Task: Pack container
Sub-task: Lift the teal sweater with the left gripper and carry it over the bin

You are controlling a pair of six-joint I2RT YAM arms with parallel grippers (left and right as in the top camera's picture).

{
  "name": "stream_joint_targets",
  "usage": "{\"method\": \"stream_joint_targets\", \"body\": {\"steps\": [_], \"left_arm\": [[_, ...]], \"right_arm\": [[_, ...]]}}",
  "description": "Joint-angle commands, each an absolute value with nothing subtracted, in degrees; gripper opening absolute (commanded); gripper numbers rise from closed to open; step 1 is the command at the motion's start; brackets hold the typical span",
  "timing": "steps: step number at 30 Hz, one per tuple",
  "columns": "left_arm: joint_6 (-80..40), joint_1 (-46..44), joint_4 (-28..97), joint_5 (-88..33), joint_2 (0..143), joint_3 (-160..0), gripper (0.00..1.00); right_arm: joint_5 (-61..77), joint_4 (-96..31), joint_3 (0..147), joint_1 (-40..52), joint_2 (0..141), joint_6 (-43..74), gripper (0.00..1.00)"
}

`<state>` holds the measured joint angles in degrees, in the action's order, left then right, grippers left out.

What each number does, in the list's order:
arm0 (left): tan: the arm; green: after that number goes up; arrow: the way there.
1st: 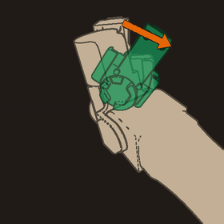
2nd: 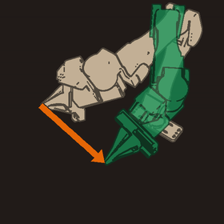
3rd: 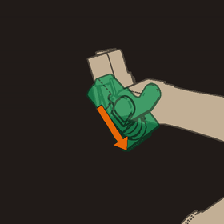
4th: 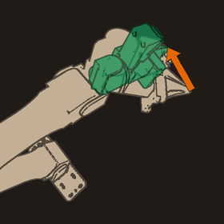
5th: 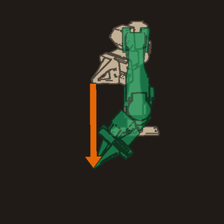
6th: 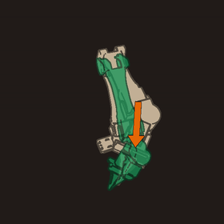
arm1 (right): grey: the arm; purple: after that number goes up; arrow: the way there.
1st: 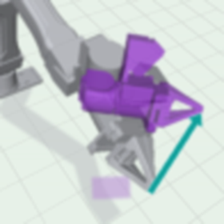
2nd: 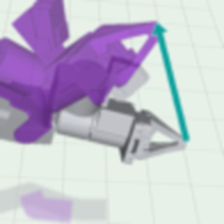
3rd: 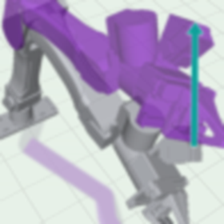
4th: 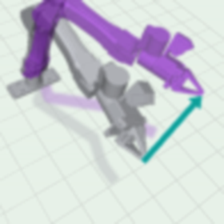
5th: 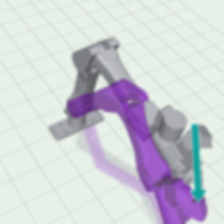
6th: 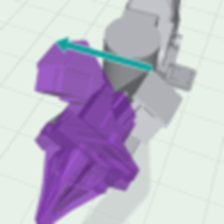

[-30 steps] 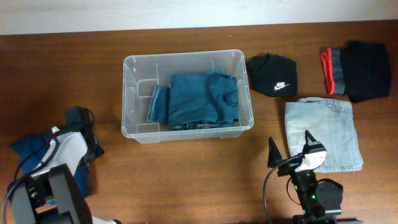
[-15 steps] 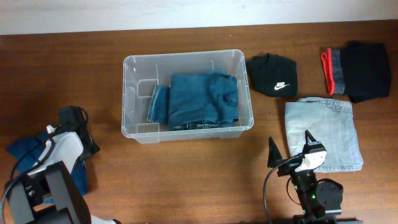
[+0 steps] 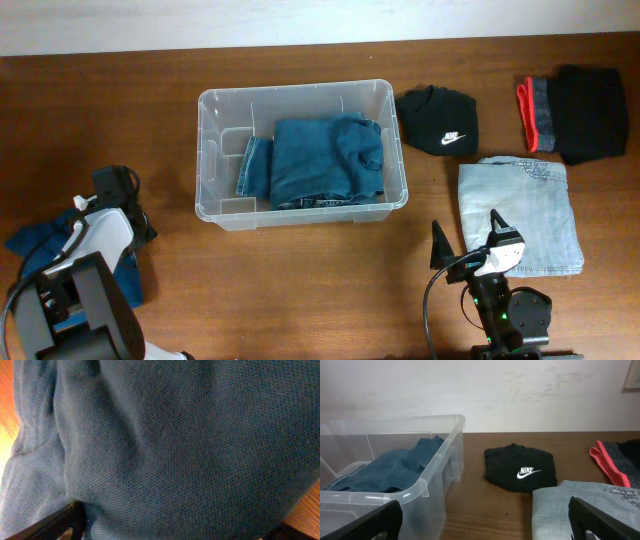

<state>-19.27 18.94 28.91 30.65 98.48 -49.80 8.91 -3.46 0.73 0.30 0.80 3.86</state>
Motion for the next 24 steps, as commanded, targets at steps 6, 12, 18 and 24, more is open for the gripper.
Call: {"method": "stream_joint_targets", "body": {"steps": [6, 12, 18, 24], "left_arm": [[-18.1, 19.4, 29.6, 22.5, 102.3, -47.8, 0.67], [-18.1, 19.4, 29.6, 21.8, 102.3, -47.8, 0.39], [-18.2, 19.4, 29.5, 21.8, 102.3, -47.8, 0.01], [-18.1, 19.4, 29.6, 21.8, 102.0, -49.4, 0.01]], "right_arm": [[8.4, -3.7, 0.3, -0.1, 0.4, 3.4, 0.98], [8.4, -3.7, 0.3, -0.1, 0.4, 3.4, 0.98], [8.4, -3.7, 0.3, -0.1, 0.4, 3.4, 0.98], [8.4, -3.7, 0.3, -0.1, 0.4, 3.4, 0.98]]}}
